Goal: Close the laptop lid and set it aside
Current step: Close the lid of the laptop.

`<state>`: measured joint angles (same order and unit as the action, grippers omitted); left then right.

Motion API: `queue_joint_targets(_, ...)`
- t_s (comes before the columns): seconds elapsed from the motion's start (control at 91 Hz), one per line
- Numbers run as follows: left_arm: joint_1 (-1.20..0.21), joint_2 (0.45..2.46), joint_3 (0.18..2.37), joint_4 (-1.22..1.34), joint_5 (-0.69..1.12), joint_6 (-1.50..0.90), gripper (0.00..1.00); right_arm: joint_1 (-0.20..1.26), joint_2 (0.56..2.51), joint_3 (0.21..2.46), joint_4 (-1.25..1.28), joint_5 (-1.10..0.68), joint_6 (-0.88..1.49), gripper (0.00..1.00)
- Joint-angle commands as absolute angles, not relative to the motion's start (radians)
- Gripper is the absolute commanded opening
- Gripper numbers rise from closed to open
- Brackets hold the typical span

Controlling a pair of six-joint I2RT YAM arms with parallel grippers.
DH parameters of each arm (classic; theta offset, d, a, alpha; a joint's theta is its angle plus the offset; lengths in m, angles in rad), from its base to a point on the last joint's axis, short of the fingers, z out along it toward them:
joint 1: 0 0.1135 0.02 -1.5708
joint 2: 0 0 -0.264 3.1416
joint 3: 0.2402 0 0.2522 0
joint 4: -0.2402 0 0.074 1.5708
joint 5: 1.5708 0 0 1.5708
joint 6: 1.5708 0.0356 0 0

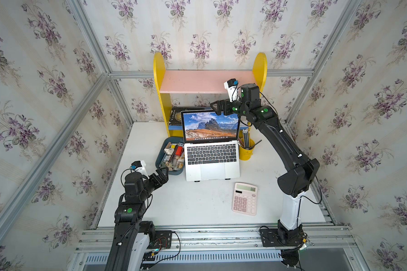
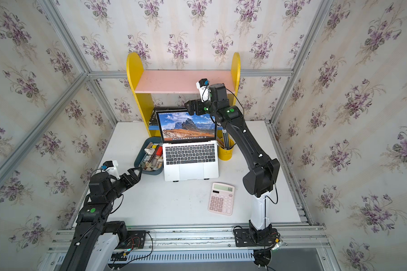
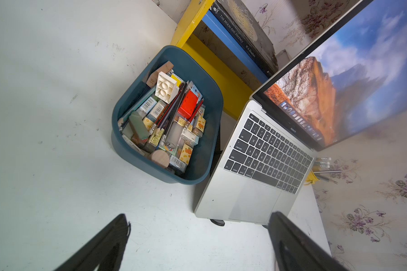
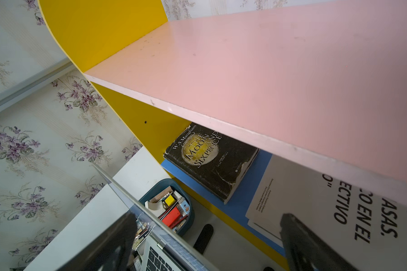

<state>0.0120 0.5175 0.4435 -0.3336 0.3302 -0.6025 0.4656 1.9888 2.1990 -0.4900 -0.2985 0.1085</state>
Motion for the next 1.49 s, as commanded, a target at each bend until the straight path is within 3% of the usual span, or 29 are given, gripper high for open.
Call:
queue_joint_targets(0.0,0.012,0.517,0.442,-0.311,0.338,-0.586,0.96,0.47,1.995,2.205,-0.506,-0.315,0.09,1.0)
queue_joint_targets(0.341,0.012,0.514,0.44,-0.313,0.335,-0.585,0.95,0.472,1.992,2.208,-0.556,-0.337,0.031,1.0)
queue_joint_targets(0.549,0.012,0.514,0.439,-0.313,0.332,-0.586,0.95,0.479,2.003,2.238,-0.635,-0.306,-0.125,1.0)
queue_joint_targets(0.769,0.011,0.51,0.439,-0.316,0.332,-0.585,0.95,0.489,1.989,2.173,-0.643,-0.289,-0.311,1.0)
queue_joint_targets(1.483,0.012,0.512,0.436,-0.314,0.33,-0.585,0.95,0.53,1.869,1.985,-0.598,-0.359,-0.5,1.0)
